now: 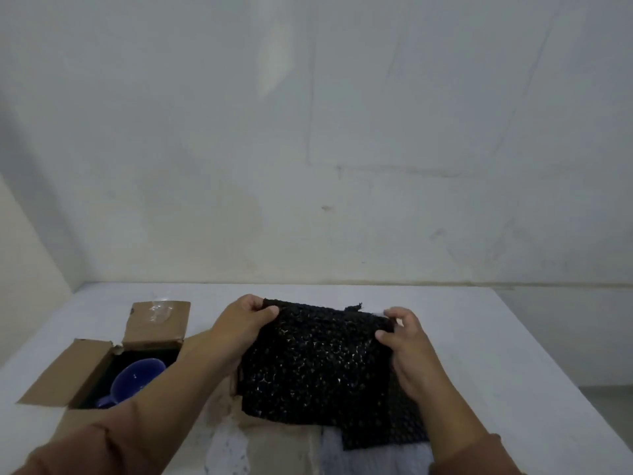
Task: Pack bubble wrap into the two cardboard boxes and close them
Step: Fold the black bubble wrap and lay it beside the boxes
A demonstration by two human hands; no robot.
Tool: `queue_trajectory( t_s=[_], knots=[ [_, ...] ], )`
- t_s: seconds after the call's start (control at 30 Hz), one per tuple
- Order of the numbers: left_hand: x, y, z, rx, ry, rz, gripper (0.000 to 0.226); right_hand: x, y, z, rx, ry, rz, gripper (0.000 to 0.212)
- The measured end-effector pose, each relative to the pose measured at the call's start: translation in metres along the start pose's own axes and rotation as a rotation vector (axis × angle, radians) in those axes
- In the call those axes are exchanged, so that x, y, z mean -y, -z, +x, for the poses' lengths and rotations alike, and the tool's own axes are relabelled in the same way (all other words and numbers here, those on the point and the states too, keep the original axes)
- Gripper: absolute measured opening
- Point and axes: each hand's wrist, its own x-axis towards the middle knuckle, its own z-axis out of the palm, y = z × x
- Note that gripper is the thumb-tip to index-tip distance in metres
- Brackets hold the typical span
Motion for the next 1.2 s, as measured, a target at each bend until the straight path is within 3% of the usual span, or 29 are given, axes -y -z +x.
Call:
queue_trajectory(
  t_s=[0.1, 0.23, 0.3, 0.37, 0.47, 0.57, 0.67, 0.7, 0.77, 0.87, 0.93, 1.0, 1.1, 1.2],
  knots=[
    [0.003, 0.030, -0.001, -0.110, -0.026, 0.054, 0.034, 0.024, -0.022, -0.007, 0.117, 0.113, -0.362, 0.047],
    [-0.006, 0.060, -0.007, 0.039, -0.132, 0.151, 0.046, 0.055, -0.056, -0.014, 0.038, 0.313, -0.806, 0.029],
    [-0.013, 0.071, -0.011, 0.125, -0.167, 0.346, 0.038, 0.068, -0.072, -0.017, -0.021, 0.399, -0.843, 0.025],
    [-0.021, 0.081, -0.011, 0.075, -0.253, 0.632, 0.016, 0.079, -0.086, -0.020, -0.050, 0.446, -0.817, 0.032],
    [-0.029, 0.091, -0.012, 0.066, -0.338, 0.920, 0.020, 0.097, -0.105, -0.028, 0.055, 0.451, -0.827, 0.029],
    [-0.036, 0.090, -0.015, 0.290, -0.283, 0.803, 0.035, 0.104, -0.127, -0.028, 0.205, 0.420, -0.877, 0.026],
    [-0.040, 0.085, -0.011, 0.288, -0.299, 0.777, 0.027, 0.102, -0.146, -0.021, 0.178, 0.458, -0.815, 0.013],
    [-0.040, 0.086, -0.009, 0.245, -0.289, 0.702, 0.023, 0.097, -0.147, -0.016, 0.106, 0.464, -0.753, 0.018],
    [-0.036, 0.092, -0.004, 0.189, -0.188, 0.409, 0.016, 0.083, -0.143, -0.009, -0.007, 0.344, -0.558, 0.049],
    [-0.027, 0.101, 0.004, 0.218, 0.025, -0.063, 0.015, 0.050, -0.133, -0.006, 0.133, -0.053, -0.244, 0.085],
    [-0.021, 0.103, 0.007, 0.246, 0.095, -0.195, 0.018, 0.029, -0.135, -0.009, 0.338, -0.195, -0.125, 0.069],
    [-0.016, 0.103, 0.008, 0.263, 0.121, -0.250, 0.020, 0.019, -0.144, -0.012, 0.408, -0.242, -0.012, 0.041],
    [-0.008, 0.105, 0.009, 0.266, 0.136, -0.302, 0.023, 0.017, -0.152, -0.008, 0.319, -0.186, 0.010, 0.020],
    [-0.002, 0.109, 0.010, 0.292, 0.142, -0.338, 0.023, 0.023, -0.151, -0.006, 0.257, -0.083, -0.058, 0.021]
  ],
)
